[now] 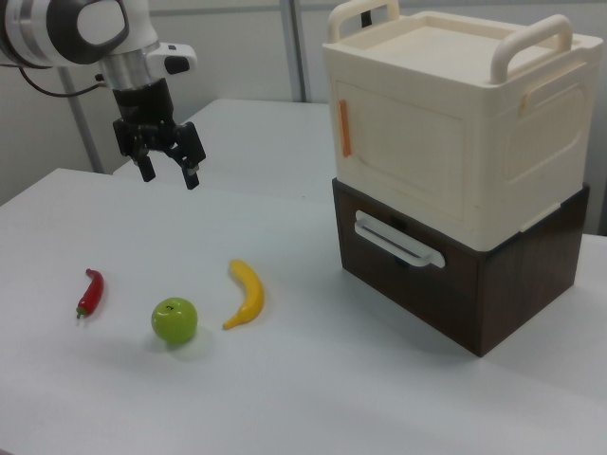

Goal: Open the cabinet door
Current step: 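Move the gripper toward the orange handle on the cream cabinet door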

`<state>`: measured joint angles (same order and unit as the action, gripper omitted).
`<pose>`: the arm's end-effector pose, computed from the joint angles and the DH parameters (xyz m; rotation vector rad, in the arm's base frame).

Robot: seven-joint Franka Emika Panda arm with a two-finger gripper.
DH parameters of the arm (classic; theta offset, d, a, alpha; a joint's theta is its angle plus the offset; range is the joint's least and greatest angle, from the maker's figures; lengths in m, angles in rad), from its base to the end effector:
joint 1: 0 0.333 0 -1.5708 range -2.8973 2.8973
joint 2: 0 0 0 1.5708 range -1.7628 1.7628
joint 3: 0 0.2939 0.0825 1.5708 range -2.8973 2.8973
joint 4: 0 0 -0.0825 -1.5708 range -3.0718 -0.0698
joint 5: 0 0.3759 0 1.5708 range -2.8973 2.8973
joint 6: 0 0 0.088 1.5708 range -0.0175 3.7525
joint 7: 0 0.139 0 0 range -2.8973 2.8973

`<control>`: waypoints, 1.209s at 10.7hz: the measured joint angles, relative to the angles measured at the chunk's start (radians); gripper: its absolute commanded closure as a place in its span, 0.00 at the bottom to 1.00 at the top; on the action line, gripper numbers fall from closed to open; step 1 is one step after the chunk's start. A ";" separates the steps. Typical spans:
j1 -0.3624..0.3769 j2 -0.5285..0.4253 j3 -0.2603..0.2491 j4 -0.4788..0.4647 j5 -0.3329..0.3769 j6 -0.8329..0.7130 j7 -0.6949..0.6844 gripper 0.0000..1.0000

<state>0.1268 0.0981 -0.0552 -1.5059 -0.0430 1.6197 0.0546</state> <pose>0.5783 0.0370 0.5500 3.0941 0.0295 0.0292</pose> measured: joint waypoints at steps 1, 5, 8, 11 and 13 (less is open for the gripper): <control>0.000 0.000 -0.001 0.000 0.000 0.000 0.002 0.00; -0.005 0.000 -0.007 0.000 0.000 0.000 0.002 0.00; -0.008 0.000 -0.010 0.000 -0.001 0.000 0.005 0.00; -0.048 0.000 -0.015 0.000 -0.001 0.000 0.038 0.00; -0.077 0.002 -0.018 0.004 -0.001 0.006 0.095 0.00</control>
<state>0.0495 0.1002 -0.0737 -1.5021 -0.0441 1.6256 0.1495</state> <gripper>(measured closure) 0.000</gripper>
